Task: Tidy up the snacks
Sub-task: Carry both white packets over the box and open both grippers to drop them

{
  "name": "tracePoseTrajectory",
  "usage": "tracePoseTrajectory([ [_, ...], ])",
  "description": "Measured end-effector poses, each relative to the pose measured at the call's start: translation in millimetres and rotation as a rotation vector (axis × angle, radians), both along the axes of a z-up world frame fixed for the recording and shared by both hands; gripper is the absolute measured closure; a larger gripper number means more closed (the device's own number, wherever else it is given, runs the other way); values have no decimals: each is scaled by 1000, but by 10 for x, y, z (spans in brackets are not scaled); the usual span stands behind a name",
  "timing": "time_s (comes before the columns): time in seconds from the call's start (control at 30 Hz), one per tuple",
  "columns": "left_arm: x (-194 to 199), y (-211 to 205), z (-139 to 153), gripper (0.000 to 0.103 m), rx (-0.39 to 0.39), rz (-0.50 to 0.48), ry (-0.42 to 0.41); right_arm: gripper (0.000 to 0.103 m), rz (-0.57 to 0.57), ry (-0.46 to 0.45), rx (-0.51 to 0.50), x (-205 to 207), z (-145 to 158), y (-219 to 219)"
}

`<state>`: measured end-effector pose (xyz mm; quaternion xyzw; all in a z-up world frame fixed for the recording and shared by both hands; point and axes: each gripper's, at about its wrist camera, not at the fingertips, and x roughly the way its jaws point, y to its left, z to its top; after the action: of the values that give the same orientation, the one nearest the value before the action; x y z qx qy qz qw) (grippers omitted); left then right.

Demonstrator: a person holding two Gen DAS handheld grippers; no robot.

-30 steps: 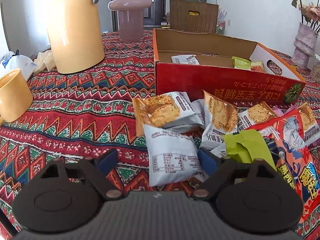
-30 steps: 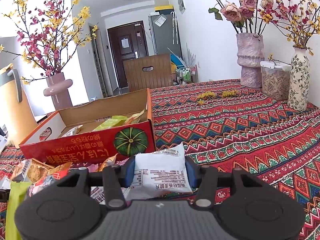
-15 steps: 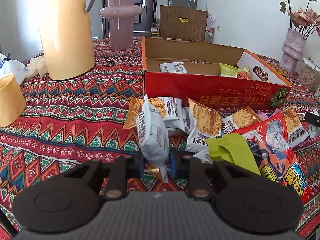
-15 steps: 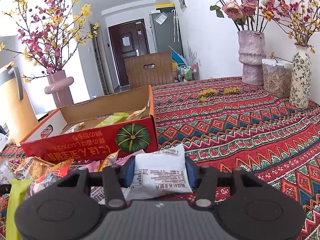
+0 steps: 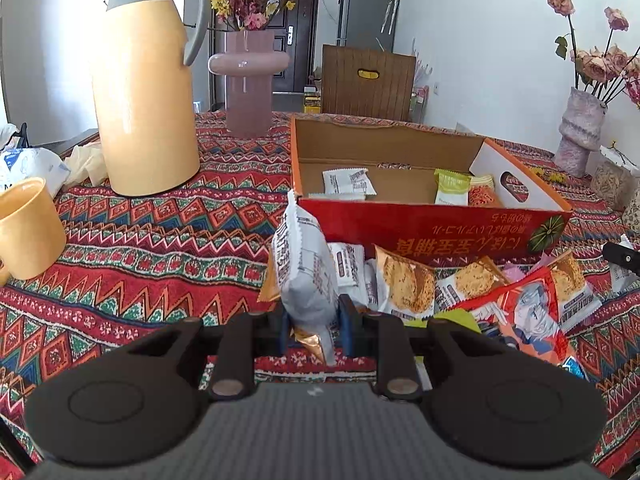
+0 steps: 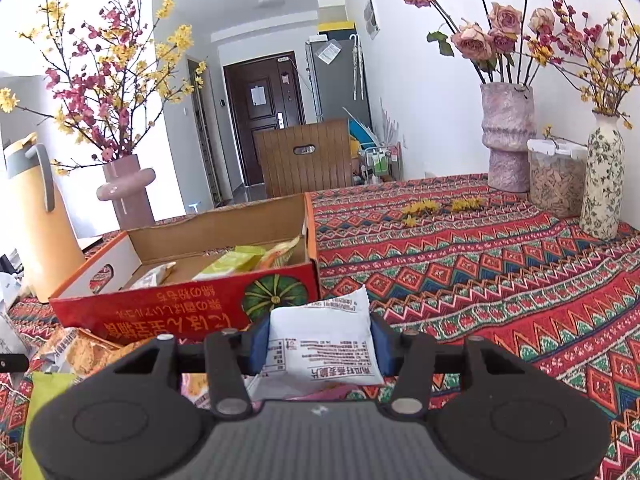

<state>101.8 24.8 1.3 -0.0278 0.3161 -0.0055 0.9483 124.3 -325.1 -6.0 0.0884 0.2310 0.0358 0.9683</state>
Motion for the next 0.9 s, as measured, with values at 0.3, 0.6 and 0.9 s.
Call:
tracePoseTrajectory([
  [0.3, 196, -117, 295, 79, 19, -14, -99, 53, 34, -63, -4, 180, 221, 121],
  [0.6, 536, -281, 453, 79, 39, -31, -149, 53, 73, -107, -8, 514, 393, 281],
  [0.9, 954, -409, 435, 79, 46, -16, -145, 53, 95, -110, -4, 934, 432, 437],
])
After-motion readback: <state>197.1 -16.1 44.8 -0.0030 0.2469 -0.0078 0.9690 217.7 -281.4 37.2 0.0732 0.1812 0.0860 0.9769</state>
